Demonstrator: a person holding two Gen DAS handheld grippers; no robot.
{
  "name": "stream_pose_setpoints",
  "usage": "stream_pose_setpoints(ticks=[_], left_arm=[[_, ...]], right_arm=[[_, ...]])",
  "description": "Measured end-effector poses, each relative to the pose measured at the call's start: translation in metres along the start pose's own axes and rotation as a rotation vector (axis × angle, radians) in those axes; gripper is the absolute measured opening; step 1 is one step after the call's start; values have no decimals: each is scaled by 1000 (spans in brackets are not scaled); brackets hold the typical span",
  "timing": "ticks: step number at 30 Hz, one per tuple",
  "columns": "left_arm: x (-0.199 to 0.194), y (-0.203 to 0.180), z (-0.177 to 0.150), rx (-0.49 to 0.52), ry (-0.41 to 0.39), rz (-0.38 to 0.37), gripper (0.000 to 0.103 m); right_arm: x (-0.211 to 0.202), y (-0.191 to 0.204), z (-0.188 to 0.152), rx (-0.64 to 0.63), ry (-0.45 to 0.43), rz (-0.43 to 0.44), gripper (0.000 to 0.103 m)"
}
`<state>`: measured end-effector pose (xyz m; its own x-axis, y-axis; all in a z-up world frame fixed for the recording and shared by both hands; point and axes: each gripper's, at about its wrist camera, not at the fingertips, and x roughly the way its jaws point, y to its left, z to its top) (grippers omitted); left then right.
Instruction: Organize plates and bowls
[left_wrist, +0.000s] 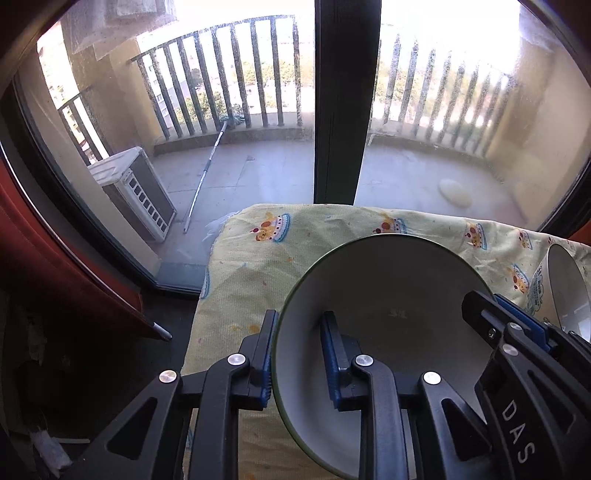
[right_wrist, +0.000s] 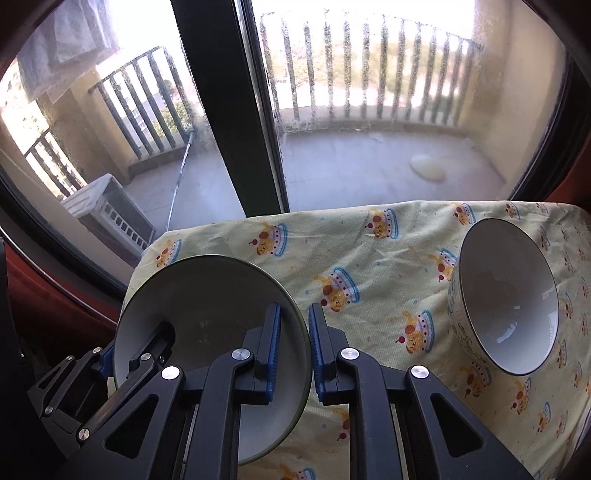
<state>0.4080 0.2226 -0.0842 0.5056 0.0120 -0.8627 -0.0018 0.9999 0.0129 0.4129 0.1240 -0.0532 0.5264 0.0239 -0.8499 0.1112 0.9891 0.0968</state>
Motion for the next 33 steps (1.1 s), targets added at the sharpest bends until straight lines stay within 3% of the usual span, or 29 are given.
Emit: stream_pose_setpoints(ticks=[17, 33], left_arm=[[-56, -36, -60, 45, 10, -42, 21], [-113, -88, -111, 52, 19, -53, 22]], right_arm=[[-68, -48, -62, 59, 19, -36, 19], [-131, -110, -108, 85, 31, -16, 19]])
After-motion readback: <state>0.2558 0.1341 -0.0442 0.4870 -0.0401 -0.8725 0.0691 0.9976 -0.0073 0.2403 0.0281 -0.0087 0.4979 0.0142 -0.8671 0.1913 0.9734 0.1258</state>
